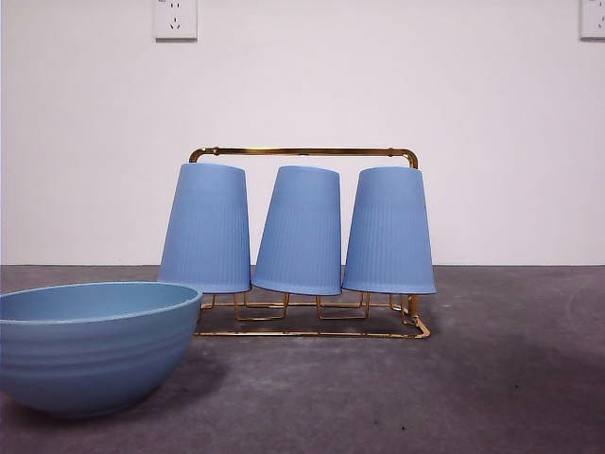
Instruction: Right arm lift cup from the cupboard, then place it on the right of the bowl
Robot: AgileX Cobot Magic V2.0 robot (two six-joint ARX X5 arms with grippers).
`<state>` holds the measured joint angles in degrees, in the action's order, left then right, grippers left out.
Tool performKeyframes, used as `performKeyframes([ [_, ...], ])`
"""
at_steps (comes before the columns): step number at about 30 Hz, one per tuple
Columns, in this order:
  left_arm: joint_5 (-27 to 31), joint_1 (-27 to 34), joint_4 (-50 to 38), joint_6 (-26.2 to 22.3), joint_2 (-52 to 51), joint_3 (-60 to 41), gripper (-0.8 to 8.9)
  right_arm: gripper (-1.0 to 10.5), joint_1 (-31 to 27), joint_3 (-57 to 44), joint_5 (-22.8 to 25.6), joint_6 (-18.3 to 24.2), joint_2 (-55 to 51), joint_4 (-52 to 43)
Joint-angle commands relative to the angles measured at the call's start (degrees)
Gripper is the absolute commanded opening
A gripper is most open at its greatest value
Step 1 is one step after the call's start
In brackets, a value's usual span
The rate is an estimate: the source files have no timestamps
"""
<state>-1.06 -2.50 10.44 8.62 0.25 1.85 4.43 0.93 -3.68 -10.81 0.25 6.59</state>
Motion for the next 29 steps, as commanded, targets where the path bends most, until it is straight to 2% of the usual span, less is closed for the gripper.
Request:
performKeyframes([
  [1,-0.57,-0.15,0.33,4.87,0.11,-0.46,0.15,0.1,-0.04,-0.04,-2.08,-7.28,0.00,-0.55],
  [3,-0.68,-0.74,0.33,6.95,0.42,0.74,0.15,0.1,0.13,0.57,-2.56,-10.16,0.00,-0.50],
  [9,-0.66,-2.49,0.28,9.70,3.98,6.73,0.15,0.1,1.18,5.66,-2.60,-14.91,1.20,-0.20],
  [14,-0.92,-3.37,0.39,11.06,9.77,12.00,0.15,0.1,1.84,12.76,-2.82,-16.17,6.01,1.53],
  [15,-1.44,-3.89,0.52,11.58,13.62,15.98,0.15,0.1,1.88,17.44,-4.94,-16.15,10.05,2.64],
  [21,-4.24,-4.46,3.30,10.75,22.34,25.94,0.15,0.1,1.88,26.84,-12.39,-15.23,18.82,6.95],
  [29,-15.76,-5.40,8.85,8.37,34.58,37.66,0.15,0.1,1.88,38.62,-23.78,-7.21,29.86,16.26],
])
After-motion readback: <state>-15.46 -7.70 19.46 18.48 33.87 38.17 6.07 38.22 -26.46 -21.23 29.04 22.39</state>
